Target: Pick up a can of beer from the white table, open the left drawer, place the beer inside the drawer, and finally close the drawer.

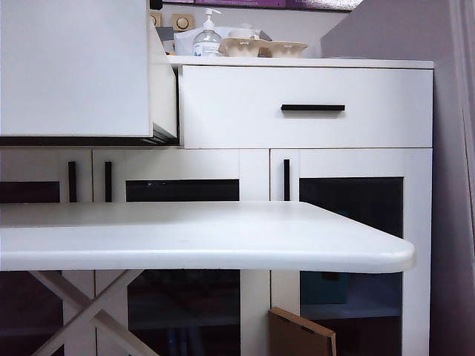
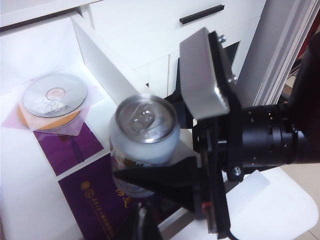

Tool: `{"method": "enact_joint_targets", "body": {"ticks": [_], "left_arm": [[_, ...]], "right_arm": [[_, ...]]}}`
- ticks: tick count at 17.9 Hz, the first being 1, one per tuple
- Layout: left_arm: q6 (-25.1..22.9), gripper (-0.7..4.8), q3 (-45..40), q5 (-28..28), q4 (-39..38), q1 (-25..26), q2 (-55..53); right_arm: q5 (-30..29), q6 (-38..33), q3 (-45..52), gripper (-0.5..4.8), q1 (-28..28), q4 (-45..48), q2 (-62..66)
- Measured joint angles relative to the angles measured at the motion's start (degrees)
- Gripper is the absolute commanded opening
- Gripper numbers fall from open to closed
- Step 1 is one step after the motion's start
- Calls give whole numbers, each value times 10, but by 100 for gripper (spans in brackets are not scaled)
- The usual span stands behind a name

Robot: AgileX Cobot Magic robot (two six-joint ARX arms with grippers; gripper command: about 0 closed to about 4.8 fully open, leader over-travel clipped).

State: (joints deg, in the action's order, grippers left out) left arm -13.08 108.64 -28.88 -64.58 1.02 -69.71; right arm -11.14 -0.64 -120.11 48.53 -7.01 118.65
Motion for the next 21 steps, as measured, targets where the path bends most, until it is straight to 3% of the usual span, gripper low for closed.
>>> {"method": "enact_joint_targets", "body": {"ticks": [2,6,8,9,10,11,12,18,21], "left_arm": [[0,-5,0,0,0,0,0],[0,-5,0,0,0,0,0],[0,-5,0,0,0,0,0],[0,-5,0,0,0,0,0],[0,-5,0,0,0,0,0],[0,-5,0,0,0,0,0],[0,-5,0,0,0,0,0],[0,-5,0,0,0,1,7],[1,-5,0,5,-10,1,27]], "right_arm": [[0,0,0,415,0,-2,0],[-9,3,-2,413,1,-7,0],[-9,3,-2,370,1,-5,0],[-9,3,-6,318,1,-11,0],[-9,5,-11,223,1,-18,1],[-9,7,-19,80,1,-30,2],[-8,10,-29,-7,1,-44,3],[-4,27,-128,-6,-3,-230,-45],[45,27,-129,-5,-9,-320,-115]]}}
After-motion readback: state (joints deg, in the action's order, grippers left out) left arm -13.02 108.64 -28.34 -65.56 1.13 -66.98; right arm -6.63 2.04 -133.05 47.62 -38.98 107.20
